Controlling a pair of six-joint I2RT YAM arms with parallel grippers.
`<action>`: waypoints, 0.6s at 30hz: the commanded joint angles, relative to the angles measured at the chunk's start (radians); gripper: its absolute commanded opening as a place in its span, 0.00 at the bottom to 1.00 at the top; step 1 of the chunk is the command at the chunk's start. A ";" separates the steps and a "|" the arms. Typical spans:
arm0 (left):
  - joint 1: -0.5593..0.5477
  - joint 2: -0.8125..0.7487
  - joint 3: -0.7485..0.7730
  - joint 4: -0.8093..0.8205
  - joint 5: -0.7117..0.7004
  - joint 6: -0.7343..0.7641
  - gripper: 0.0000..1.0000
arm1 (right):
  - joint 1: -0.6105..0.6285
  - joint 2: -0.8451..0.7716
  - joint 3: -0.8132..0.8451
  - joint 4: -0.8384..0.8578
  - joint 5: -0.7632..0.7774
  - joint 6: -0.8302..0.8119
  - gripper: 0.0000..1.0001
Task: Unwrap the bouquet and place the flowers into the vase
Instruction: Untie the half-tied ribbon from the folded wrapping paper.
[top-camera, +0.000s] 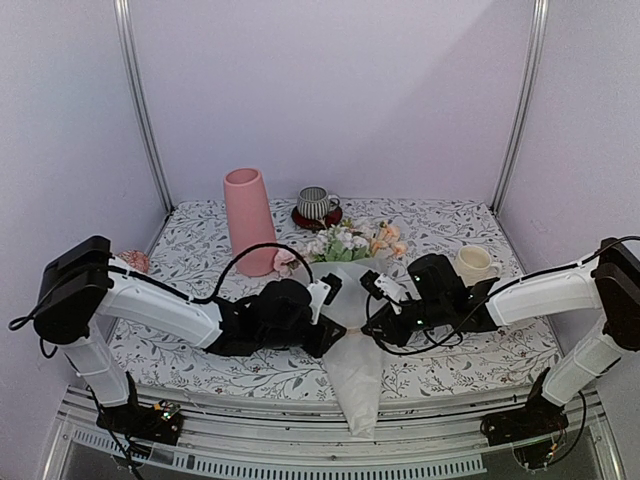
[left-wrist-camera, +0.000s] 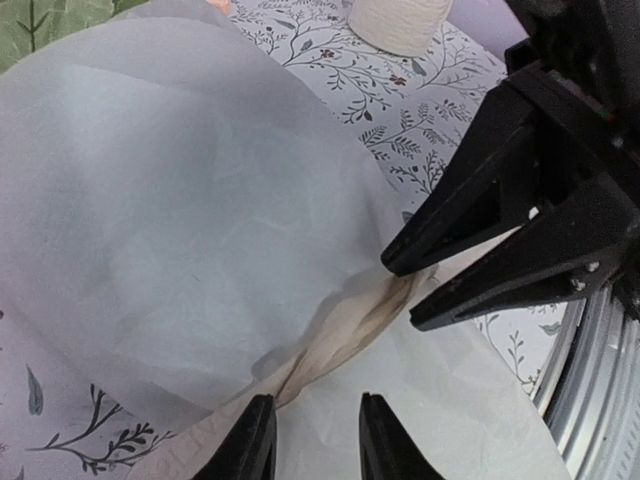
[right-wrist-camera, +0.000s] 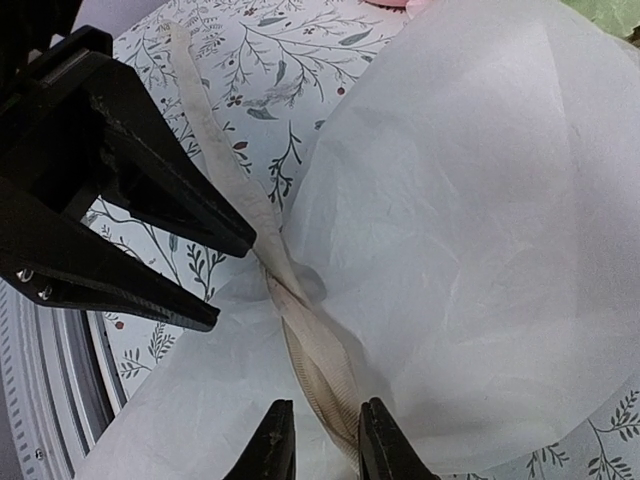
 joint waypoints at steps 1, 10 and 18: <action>0.009 0.028 0.035 -0.024 0.021 0.023 0.31 | 0.007 -0.006 0.009 -0.014 0.014 0.004 0.22; 0.017 0.074 0.121 -0.111 0.036 0.066 0.27 | 0.007 -0.016 -0.011 -0.007 0.014 0.014 0.12; 0.031 0.101 0.168 -0.144 0.063 0.100 0.26 | 0.007 -0.025 -0.028 0.003 0.016 0.029 0.14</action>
